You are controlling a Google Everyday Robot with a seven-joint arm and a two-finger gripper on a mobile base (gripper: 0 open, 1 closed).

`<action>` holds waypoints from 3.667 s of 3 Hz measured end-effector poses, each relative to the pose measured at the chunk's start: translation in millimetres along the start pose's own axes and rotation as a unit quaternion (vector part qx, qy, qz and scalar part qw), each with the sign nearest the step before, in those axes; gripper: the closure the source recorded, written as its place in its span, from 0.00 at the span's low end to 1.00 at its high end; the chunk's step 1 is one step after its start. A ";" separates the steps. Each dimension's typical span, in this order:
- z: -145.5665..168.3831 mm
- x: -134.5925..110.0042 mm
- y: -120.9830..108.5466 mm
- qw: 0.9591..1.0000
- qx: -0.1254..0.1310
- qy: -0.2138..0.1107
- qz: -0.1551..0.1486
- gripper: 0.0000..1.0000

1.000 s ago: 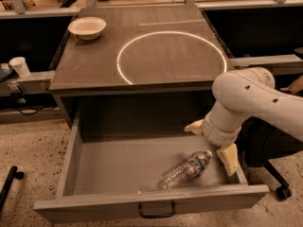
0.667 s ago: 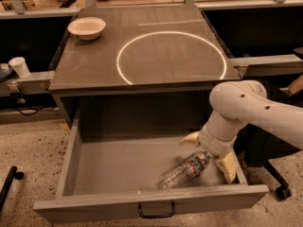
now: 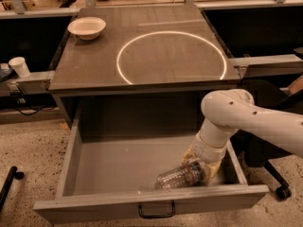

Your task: Pick water bottle from top drawer and place on counter

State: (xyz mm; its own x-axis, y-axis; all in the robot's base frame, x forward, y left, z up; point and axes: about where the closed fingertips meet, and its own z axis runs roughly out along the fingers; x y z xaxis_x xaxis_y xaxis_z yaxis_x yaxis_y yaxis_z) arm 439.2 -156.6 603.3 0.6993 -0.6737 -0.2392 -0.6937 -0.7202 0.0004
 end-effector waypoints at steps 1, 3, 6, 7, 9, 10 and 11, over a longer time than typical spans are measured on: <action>-17.4 -13.9 -16.9 0.999 0.017 0.003 0.030 0.72; -156.4 -19.1 -90.3 0.983 0.080 0.040 0.161 1.00; -243.4 40.3 -178.6 0.940 0.070 -0.032 0.333 1.00; -270.1 50.3 -201.1 0.935 0.128 -0.031 0.329 1.00; -282.9 58.0 -215.6 0.928 0.166 -0.045 0.330 1.00; -299.2 70.1 -229.2 0.914 0.214 -0.066 0.337 1.00; -306.0 84.1 -239.9 0.899 0.242 -0.057 0.360 0.84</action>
Offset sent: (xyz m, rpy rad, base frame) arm 0.0632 0.0606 0.1657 0.0431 -0.1623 -0.3236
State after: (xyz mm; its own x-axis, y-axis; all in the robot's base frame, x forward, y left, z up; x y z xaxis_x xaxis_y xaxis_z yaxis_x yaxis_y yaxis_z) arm 717.2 -91.1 880.2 0.0359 -0.8952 -0.4442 -0.9726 0.0707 -0.2213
